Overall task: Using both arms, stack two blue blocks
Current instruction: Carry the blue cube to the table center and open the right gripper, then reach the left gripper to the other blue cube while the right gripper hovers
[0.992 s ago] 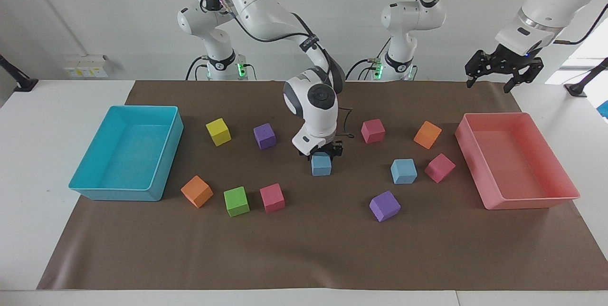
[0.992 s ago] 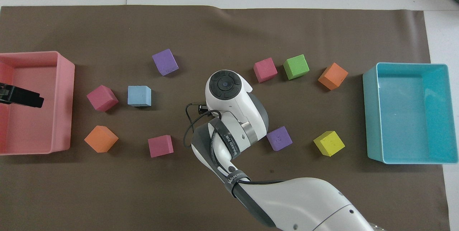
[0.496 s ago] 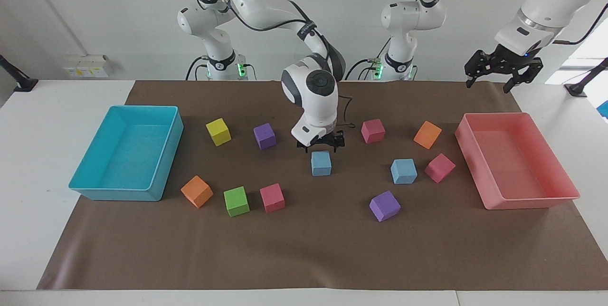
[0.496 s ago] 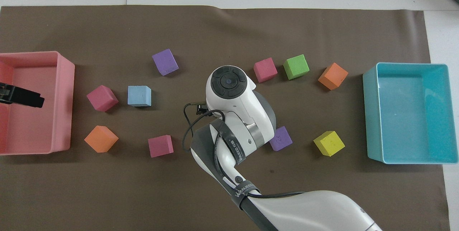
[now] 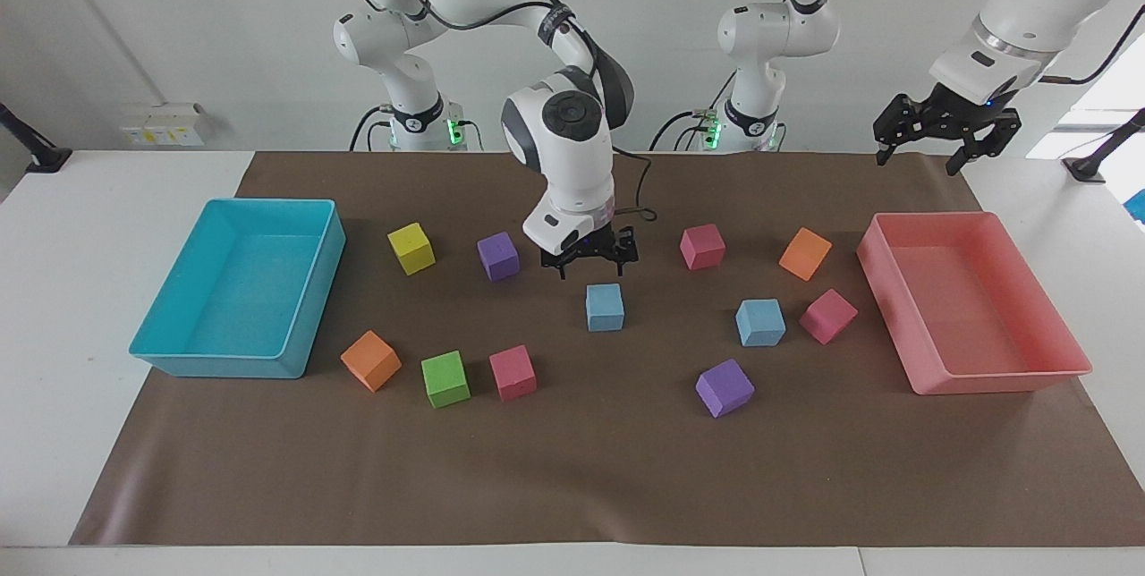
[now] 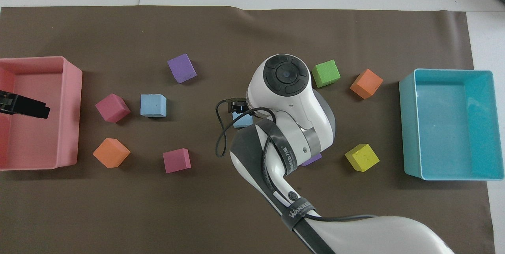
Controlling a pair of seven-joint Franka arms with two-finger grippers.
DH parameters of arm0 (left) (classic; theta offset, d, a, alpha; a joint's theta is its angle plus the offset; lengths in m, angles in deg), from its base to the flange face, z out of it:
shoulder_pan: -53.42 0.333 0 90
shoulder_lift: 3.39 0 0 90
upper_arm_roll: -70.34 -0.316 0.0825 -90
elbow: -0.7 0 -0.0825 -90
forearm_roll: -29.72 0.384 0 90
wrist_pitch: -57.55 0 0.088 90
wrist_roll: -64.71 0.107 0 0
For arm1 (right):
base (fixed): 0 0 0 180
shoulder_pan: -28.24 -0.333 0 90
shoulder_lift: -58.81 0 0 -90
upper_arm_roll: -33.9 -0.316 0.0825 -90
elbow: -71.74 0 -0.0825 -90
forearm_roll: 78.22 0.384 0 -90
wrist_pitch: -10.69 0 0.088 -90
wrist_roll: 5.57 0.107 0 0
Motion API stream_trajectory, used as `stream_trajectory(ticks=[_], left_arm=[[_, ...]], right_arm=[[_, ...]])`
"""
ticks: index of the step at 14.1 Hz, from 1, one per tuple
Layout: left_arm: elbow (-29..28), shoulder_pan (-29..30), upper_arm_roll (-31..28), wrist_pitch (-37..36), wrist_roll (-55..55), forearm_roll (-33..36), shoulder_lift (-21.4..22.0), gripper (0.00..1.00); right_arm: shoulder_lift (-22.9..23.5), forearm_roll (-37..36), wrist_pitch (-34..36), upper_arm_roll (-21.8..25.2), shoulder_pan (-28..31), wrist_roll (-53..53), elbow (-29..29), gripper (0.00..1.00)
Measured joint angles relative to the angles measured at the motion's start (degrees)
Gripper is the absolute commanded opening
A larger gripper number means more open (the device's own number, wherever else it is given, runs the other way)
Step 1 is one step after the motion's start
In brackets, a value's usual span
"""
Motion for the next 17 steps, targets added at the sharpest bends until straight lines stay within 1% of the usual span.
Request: stream_trajectory(ticks=[2, 3, 4, 5, 6, 8, 9, 11, 13, 15, 17], left_arm=[[0.0, 0.0, 0.07, 0.07, 0.02, 0.0, 0.0, 1.0], [-0.01, -0.01, 0.17, 0.56, 0.02, 0.0, 0.0, 1.0], [-0.04, -0.01, 0.32, 1.82, 0.02, 0.0, 0.0, 1.0], [-0.12, -0.07, 0.57, 2.86, 0.01, -0.01, 0.0, 1.0], [-0.23, -0.34, 0.96, 3.41, 0.01, -0.04, -0.01, 1.0], [-0.67, -1.92, 1.59, 3.77, -0.01, -0.05, -0.04, 1.0], [-1.07, -3.03, 1.75, 4.0, -0.03, -0.05, -0.11, 1.0], [-3.19, -5.48, 1.89, 5.92, -0.14, -0.05, -0.37, 1.0], [-6.68, -6.87, 1.95, 10.21, -0.69, -0.05, -0.89, 1.0], [-9.88, -6.98, 1.86, 14.58, -0.9, -0.05, -1.5, 1.0], [-12.12, -6.98, 1.71, 18.42, -1.94, -0.05, -2.51, 1.0]], right_arm=[[-0.54, 0.45, 0.0, -0.03, 2.58, -4.62, -0.07, 1.0], [-0.54, 2.21, -0.02, -0.04, 3.55, -6.94, -0.16, 0.79], [-0.54, 5.48, -0.05, -0.03, 4.51, -10.26, -0.39, 0.6], [-0.53, 9.19, -0.07, -0.01, 5.63, -14.74, -0.71, 0.49], [-0.52, 13.01, -0.12, 0.03, 6.93, -19.34, -1.19, 0.41], [-0.49, 19.13, -0.48, 0.09, 9.85, -24.85, -2.13, 0.38], [-0.43, 21.81, -0.53, 0.09, 11.21, -26.49, -2.55, 0.32], [-0.15, 29.7, -1.61, 0.12, 12.92, -32.32, -4.14, 0.0], [0.11, 34.18, -5.26, 0.11, 13.37, -39.94, -7.17, 0.0], [0.4, 40.28, -8.26, 0.08, 13.37, -47.3, -10.41, 0.0], [0.61, 46.29, -10.46, 0.05, 13.37, -51.56, -13.52, 0.0]])
